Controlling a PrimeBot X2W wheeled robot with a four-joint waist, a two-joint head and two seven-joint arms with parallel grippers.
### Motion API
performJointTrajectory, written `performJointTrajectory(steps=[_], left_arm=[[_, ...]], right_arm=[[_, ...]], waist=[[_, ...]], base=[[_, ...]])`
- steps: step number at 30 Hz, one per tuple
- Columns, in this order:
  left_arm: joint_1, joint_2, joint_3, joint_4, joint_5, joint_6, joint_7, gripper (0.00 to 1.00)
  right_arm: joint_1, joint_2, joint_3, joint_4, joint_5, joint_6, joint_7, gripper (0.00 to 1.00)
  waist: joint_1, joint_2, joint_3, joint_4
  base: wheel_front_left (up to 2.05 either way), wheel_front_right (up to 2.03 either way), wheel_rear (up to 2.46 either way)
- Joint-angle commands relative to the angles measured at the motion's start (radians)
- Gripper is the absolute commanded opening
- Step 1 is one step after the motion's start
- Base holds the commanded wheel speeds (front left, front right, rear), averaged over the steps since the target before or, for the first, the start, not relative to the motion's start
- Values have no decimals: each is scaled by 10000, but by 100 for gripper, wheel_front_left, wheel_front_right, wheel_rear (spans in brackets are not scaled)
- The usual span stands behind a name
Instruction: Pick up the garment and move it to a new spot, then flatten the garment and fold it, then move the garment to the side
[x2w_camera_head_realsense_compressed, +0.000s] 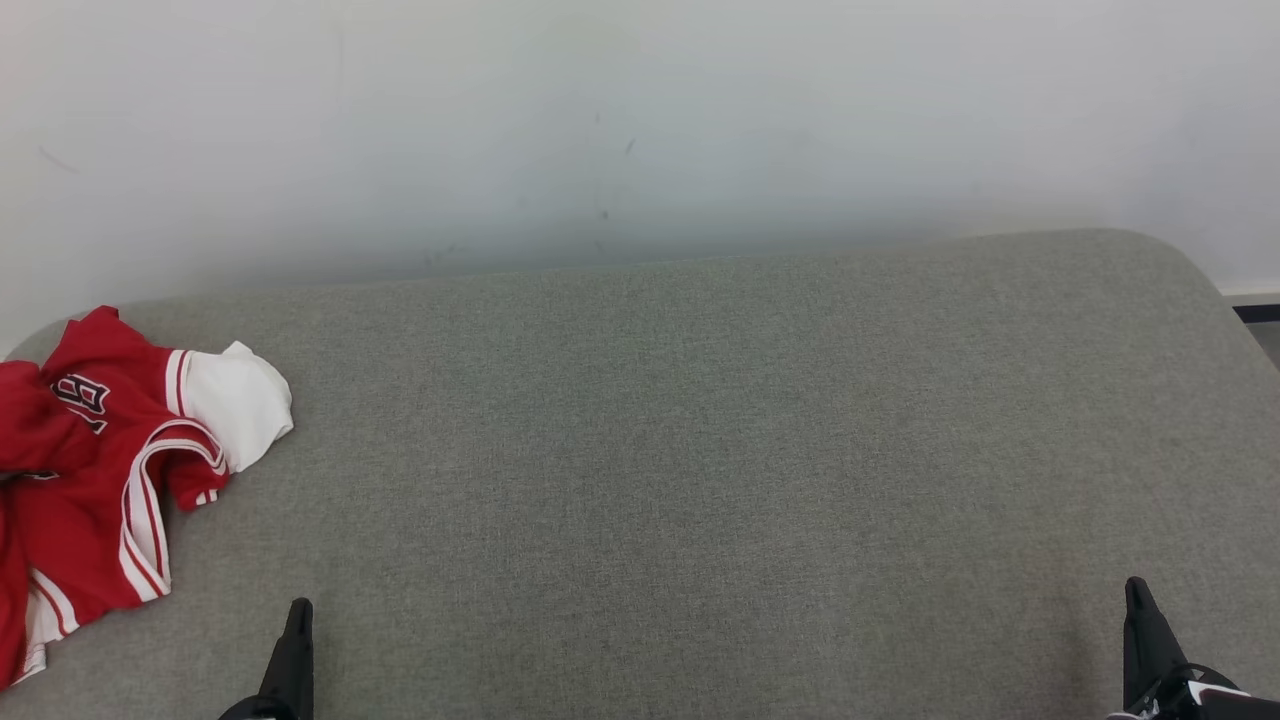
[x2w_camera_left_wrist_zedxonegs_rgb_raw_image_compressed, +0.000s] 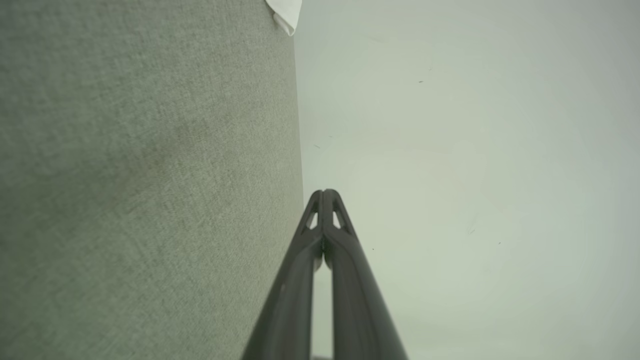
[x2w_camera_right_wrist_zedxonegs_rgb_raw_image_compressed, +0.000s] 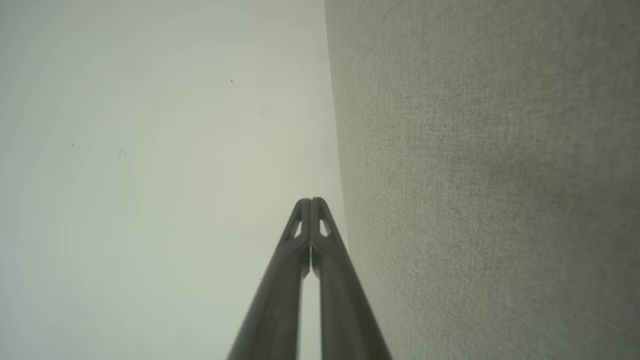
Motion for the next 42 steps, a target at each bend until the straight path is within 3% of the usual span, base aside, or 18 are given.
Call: performJointTrajectory(steps=[1, 29, 30, 42], left_arm=[[-5, -8, 11, 28, -16, -33, 6, 0], [-5, -8, 11, 28, -16, -33, 6, 0], [4, -2, -2, 9, 3, 0, -5, 100], [368, 24, -38, 254, 525, 2, -548, 100]], right_arm=[[-41, 28, -9, 23, -50, 4, 24, 0], [-42, 29, -10, 23, -50, 4, 25, 0], [2, 2, 5, 11, -3, 0, -5, 100], [193, 17, 515, 206, -467, -1, -555, 100]], waist=[[0, 0, 0, 0], [0, 0, 0, 0], [0, 0, 0, 0], [0, 0, -130, -8]], base=[[0, 0, 0], [0, 0, 0], [0, 0, 0], [0, 0, 0]])
